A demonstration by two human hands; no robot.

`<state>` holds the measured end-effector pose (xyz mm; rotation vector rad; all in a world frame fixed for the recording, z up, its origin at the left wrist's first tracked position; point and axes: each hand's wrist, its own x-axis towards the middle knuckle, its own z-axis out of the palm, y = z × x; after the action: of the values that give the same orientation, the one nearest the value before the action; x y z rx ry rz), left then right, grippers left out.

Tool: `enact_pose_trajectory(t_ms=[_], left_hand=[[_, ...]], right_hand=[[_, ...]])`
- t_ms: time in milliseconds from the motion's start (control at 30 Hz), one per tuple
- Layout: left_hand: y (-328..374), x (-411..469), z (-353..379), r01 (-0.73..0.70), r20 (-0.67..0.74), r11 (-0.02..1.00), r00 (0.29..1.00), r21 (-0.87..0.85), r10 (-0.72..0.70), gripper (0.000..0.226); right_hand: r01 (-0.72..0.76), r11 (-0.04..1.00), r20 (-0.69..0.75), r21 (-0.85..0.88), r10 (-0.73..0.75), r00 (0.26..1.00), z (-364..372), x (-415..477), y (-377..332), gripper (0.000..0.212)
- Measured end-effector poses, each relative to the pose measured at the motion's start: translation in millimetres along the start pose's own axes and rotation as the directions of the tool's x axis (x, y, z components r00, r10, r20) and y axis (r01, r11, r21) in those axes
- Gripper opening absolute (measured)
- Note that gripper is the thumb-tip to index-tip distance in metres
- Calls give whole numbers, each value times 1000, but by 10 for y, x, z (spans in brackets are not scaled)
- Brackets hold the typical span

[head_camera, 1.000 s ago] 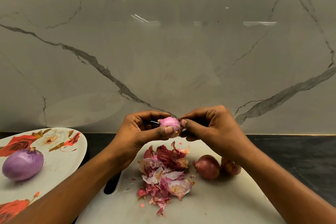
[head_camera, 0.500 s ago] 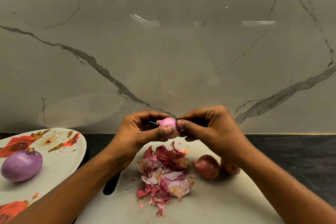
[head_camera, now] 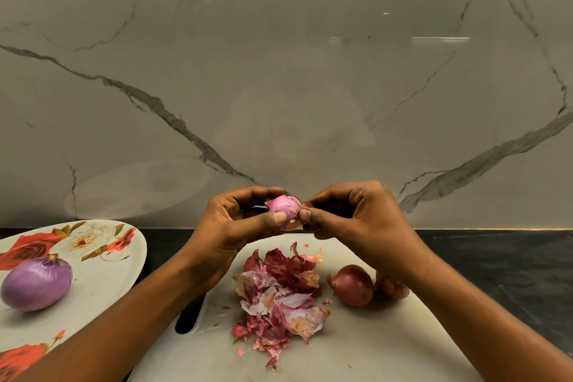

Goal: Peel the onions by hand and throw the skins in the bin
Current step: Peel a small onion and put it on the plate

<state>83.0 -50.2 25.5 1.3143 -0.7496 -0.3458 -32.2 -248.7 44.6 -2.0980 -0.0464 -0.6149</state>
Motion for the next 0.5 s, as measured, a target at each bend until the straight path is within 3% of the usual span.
enact_pose_trajectory(t_ms=[333,500], left_hand=[[-37,17,-10,9,-2,1000,1000,-27,-9,46],[-45,38,-65,27,11,994,1000,-107,-26,46]], right_hand=[[18,1000,-20,-24,-18,1000,2,-2,1,7],[-46,997,-74,67,51,996,-41,34,8,6]])
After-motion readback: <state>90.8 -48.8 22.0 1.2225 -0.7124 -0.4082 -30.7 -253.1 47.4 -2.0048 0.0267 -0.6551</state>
